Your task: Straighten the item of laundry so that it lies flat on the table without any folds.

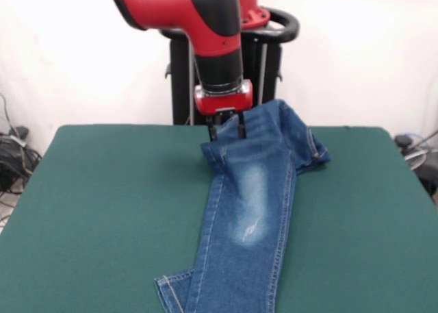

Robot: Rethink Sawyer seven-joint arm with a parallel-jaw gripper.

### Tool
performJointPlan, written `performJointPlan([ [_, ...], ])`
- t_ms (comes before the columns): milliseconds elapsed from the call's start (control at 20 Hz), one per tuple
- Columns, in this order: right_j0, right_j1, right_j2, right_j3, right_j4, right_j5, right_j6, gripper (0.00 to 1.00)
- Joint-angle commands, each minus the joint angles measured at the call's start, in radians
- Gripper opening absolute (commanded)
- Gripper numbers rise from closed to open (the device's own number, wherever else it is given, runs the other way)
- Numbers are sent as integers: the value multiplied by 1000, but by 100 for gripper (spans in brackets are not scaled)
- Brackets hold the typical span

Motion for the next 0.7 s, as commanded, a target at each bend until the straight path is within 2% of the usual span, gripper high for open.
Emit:
performJointPlan([
  [50,58,17,55,-101,-13,-6,130,100],
  [300,67,15,53,-104,-15,-16,130,100],
  [350,63,13,58,-101,-20,-35,133,0],
  [500,76,3,48,-106,-17,-20,130,0],
  [700,91,-28,37,-111,12,65,124,0],
])
